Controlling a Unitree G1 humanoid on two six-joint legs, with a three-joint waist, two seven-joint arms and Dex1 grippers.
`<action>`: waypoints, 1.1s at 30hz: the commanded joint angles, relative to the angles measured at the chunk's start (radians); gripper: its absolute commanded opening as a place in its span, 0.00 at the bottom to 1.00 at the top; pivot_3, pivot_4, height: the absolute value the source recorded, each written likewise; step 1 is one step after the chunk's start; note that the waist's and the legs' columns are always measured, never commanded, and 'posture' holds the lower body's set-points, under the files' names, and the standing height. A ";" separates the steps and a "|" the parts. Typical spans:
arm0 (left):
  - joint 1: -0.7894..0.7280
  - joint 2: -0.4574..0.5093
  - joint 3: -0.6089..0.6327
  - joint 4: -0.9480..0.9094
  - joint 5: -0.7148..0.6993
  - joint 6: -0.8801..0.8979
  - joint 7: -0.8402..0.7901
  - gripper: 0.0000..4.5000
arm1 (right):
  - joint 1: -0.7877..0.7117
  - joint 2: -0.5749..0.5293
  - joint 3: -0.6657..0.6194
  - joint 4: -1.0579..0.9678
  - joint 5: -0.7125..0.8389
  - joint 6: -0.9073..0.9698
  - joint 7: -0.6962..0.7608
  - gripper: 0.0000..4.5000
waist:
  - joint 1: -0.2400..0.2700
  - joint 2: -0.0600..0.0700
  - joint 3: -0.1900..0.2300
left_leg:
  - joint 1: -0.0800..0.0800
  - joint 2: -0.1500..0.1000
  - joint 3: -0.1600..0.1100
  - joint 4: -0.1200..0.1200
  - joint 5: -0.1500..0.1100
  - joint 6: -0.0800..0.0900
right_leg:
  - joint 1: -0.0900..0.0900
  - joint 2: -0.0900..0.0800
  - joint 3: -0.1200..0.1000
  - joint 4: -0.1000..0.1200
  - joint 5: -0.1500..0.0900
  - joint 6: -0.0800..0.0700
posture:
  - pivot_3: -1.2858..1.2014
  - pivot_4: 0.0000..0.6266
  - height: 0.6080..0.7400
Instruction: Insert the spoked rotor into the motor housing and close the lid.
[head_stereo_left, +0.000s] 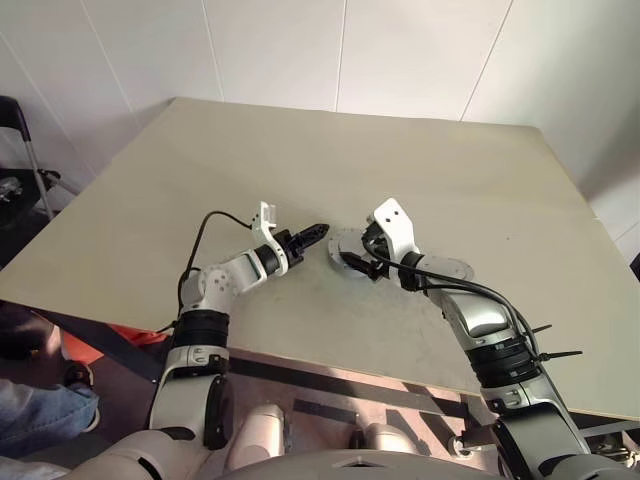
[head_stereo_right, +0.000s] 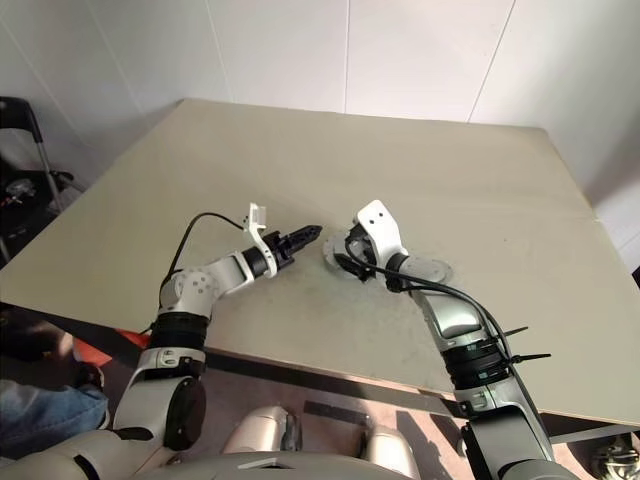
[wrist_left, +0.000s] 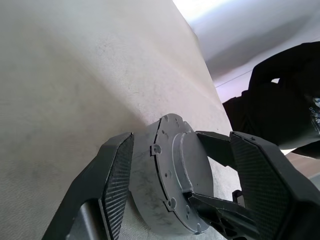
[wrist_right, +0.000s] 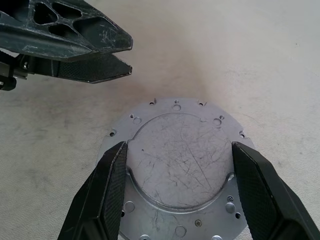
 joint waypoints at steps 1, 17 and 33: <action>-0.037 -0.005 0.034 -0.008 -0.052 0.025 0.001 0.72 | 0.059 -0.028 0.047 0.089 -0.047 0.063 0.003 0.70 | 0.000 0.000 0.000 | 0.000 0.000 0.000 0.000 0.000 0.000 | 0.000 0.000 0.000 0.000 0.000 0.000 | 0.52 0.00 1.00; -0.167 -0.060 0.091 0.119 -0.140 0.140 0.025 0.01 | 0.056 -0.023 0.047 0.087 -0.048 0.060 -0.015 0.70 | -0.001 0.000 0.000 | 0.001 0.000 0.000 -0.001 0.000 -0.001 | 0.000 0.000 0.000 -0.001 0.000 0.000 | 0.52 0.00 1.00; -0.148 -0.069 0.132 0.255 -0.083 0.146 0.167 0.01 | 0.055 -0.027 0.034 0.071 -0.039 0.077 -0.027 0.70 | -0.001 0.000 0.000 | 0.003 0.000 0.000 -0.003 0.000 0.000 | 0.002 0.000 0.000 -0.002 -0.001 0.001 | 0.52 0.00 1.00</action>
